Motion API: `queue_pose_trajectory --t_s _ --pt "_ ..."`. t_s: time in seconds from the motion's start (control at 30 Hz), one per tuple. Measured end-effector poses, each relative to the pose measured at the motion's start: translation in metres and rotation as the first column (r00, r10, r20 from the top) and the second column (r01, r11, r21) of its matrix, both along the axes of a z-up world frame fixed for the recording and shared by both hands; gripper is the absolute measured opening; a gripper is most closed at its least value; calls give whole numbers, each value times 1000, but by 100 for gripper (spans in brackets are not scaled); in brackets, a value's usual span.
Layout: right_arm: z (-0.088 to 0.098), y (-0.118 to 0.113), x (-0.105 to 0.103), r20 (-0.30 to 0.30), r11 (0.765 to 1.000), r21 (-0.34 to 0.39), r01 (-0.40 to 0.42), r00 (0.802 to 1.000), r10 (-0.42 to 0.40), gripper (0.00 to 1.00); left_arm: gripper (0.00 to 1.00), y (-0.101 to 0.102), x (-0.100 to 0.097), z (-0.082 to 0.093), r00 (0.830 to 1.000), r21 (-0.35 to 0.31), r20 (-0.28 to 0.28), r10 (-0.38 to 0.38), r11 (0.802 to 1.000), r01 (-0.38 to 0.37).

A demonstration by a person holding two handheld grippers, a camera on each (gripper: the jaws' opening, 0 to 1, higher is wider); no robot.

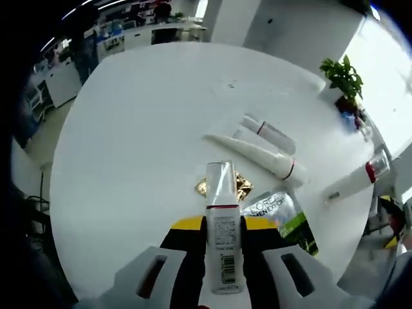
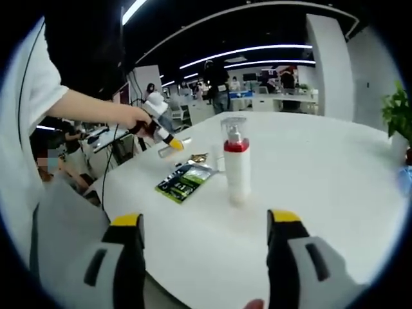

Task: Arrange the skincare products in the storage area until every visible bottle or jar stands upright without overlapping.

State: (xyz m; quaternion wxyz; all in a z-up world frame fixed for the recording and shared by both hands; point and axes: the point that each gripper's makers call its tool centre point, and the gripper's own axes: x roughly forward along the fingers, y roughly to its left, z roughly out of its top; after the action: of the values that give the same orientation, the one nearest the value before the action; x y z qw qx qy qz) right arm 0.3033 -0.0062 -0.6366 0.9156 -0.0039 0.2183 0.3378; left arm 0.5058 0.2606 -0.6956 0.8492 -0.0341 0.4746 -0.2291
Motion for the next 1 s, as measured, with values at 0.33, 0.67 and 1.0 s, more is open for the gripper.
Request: queue_pose_trajectory --t_s 0.33,0.67,1.0 --pt "15 16 -2 18 998 48 -39 999 39 76 17 -35 -30 34 998 -180 64 -15 983 26" --pt "33 21 1 35 992 114 -45 999 41 72 17 -66 -68 57 993 -300 114 -34 951 67" --pt "53 38 -4 42 976 190 -105 994 99 68 17 -104 -113 89 973 -401 211 -96 899 175"
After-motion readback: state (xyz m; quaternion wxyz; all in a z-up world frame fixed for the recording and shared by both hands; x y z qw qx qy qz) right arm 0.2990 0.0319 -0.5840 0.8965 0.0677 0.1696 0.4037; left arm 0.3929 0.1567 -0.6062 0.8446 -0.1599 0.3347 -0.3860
